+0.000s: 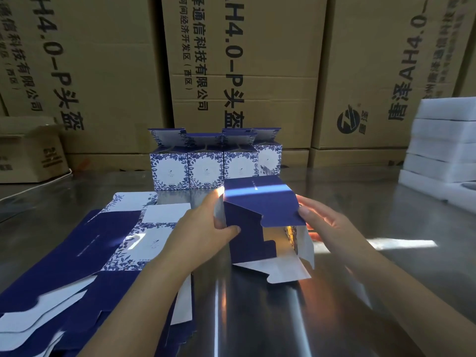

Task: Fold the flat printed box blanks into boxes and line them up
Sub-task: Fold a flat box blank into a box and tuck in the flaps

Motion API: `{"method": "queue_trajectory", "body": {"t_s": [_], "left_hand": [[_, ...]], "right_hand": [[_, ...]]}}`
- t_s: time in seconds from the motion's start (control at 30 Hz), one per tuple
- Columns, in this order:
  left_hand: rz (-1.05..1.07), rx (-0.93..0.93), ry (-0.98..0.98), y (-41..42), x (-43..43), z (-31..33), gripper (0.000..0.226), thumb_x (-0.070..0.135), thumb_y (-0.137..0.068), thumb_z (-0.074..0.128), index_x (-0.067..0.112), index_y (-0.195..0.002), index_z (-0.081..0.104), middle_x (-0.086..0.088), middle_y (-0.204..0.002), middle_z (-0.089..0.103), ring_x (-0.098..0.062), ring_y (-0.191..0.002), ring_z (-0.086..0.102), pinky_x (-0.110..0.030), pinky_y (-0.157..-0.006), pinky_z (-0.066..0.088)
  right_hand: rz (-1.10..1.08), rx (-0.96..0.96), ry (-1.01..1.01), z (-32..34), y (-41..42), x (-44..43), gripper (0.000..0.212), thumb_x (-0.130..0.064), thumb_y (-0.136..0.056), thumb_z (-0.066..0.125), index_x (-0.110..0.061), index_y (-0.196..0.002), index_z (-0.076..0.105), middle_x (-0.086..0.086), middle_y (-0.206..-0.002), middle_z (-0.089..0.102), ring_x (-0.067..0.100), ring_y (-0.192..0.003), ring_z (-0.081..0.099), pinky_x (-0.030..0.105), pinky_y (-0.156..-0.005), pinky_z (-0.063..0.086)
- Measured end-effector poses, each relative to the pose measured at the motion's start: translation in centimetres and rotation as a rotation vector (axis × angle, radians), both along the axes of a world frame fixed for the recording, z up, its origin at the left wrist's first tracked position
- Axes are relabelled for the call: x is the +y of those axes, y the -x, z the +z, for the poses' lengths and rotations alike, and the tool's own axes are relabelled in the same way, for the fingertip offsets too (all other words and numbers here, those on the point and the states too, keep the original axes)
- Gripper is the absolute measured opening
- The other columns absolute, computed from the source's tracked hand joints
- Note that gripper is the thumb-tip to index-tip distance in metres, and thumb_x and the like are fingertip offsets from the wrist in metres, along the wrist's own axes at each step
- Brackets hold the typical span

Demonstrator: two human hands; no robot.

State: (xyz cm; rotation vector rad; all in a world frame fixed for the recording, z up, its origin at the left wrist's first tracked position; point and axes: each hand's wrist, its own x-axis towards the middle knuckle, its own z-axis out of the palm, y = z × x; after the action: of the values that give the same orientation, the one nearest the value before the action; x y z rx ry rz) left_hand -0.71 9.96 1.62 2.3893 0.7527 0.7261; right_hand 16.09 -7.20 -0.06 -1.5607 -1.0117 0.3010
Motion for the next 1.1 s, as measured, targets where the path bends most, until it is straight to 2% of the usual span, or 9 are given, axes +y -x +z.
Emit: {"method": "queue_trajectory", "body": {"t_s": [0.1, 0.23, 0.33, 0.47, 0.63, 0.8, 0.93, 1.03, 1.1], "left_hand": [[-0.028, -0.005, -0.046, 0.2, -0.1, 0.1, 0.064, 0.037, -0.084, 0.062, 0.059, -0.132, 0.026, 0.01, -0.066, 0.062, -0.008, -0.073, 0.059, -0.029, -0.067, 0.049], [-0.035, -0.054, -0.038, 0.2, -0.1, 0.3, 0.037, 0.025, -0.091, 0.039, 0.05, -0.116, 0.049, 0.008, -0.06, 0.05, -0.014, -0.062, 0.049, -0.029, -0.056, 0.035], [-0.03, -0.095, -0.021, 0.3, -0.2, 0.4, 0.027, 0.037, -0.095, 0.034, 0.045, -0.109, 0.054, 0.009, -0.064, 0.048, -0.014, -0.065, 0.047, -0.03, -0.059, 0.034], [0.0, -0.053, -0.112, 0.0, -0.6, 0.2, 0.048, 0.077, -0.077, 0.035, 0.039, -0.103, 0.05, 0.024, -0.11, 0.048, -0.005, -0.1, 0.049, -0.031, -0.081, 0.039], [0.024, -0.023, -0.141, 0.0, -0.5, 0.0, 0.054, 0.078, -0.071, 0.048, 0.039, -0.109, 0.049, 0.025, -0.143, 0.036, -0.005, -0.122, 0.043, -0.033, -0.093, 0.04], [0.016, -0.035, -0.129, 0.0, -0.4, 0.0, 0.059, 0.076, -0.068, 0.051, 0.04, -0.114, 0.046, 0.026, -0.145, 0.034, -0.007, -0.12, 0.045, -0.032, -0.092, 0.041], [0.01, -0.023, -0.131, 0.0, -0.5, 0.1, 0.063, 0.076, -0.067, 0.051, 0.039, -0.118, 0.045, 0.026, -0.144, 0.034, -0.007, -0.119, 0.046, -0.034, -0.094, 0.042], [-0.011, -0.049, -0.108, 0.0, -0.6, 0.1, 0.057, 0.073, -0.066, 0.056, 0.039, -0.111, 0.047, 0.027, -0.133, 0.042, -0.005, -0.111, 0.048, -0.035, -0.092, 0.044], [-0.031, -0.097, -0.103, -0.1, -0.7, 0.1, 0.053, 0.071, -0.064, 0.061, 0.037, -0.104, 0.048, 0.027, -0.119, 0.045, 0.0, -0.108, 0.048, -0.033, -0.088, 0.045]], "right_hand": [[0.03, -0.007, 0.011, -0.1, 0.2, 0.0, 0.042, -0.065, -0.079, 0.057, -0.053, -0.12, 0.055, -0.032, -0.11, 0.064, -0.009, -0.101, 0.06, 0.019, -0.079, 0.046], [0.053, -0.004, 0.022, -0.1, 0.3, 0.0, 0.045, -0.065, -0.074, 0.062, -0.053, -0.117, 0.057, -0.027, -0.112, 0.065, -0.007, -0.104, 0.06, 0.024, -0.085, 0.048], [0.064, -0.022, 0.041, -0.2, 0.4, 0.0, 0.051, -0.069, -0.067, 0.062, -0.055, -0.116, 0.056, -0.026, -0.112, 0.065, -0.005, -0.102, 0.061, 0.024, -0.085, 0.046], [0.087, -0.061, 0.084, -0.5, 0.6, 0.2, 0.042, -0.065, -0.069, 0.061, -0.061, -0.111, 0.052, -0.038, -0.109, 0.06, -0.005, -0.098, 0.062, 0.02, -0.079, 0.043], [0.128, -0.089, 0.123, -0.7, 0.2, 0.2, 0.06, -0.077, -0.053, 0.067, -0.074, -0.108, 0.044, -0.035, -0.12, 0.053, -0.007, -0.102, 0.061, 0.023, -0.083, 0.045], [0.234, -0.082, 0.173, -0.2, -0.2, -0.3, 0.069, -0.058, -0.053, 0.077, -0.077, -0.109, 0.041, -0.03, -0.127, 0.044, -0.007, -0.105, 0.059, 0.021, -0.08, 0.048], [0.298, -0.034, 0.178, 0.2, -0.1, -0.6, 0.069, -0.045, -0.054, 0.069, -0.076, -0.11, 0.042, -0.029, -0.128, 0.043, -0.006, -0.107, 0.057, 0.02, -0.079, 0.051], [0.287, -0.048, 0.163, 0.1, 0.0, -0.7, 0.077, -0.038, -0.054, 0.061, -0.068, -0.121, 0.038, -0.018, -0.136, 0.043, 0.005, -0.113, 0.057, 0.033, -0.095, 0.048], [0.283, -0.079, 0.16, 0.3, 0.2, -0.9, 0.079, -0.037, -0.055, 0.058, -0.071, -0.122, 0.035, -0.021, -0.135, 0.041, 0.005, -0.111, 0.056, 0.034, -0.094, 0.049]]}}
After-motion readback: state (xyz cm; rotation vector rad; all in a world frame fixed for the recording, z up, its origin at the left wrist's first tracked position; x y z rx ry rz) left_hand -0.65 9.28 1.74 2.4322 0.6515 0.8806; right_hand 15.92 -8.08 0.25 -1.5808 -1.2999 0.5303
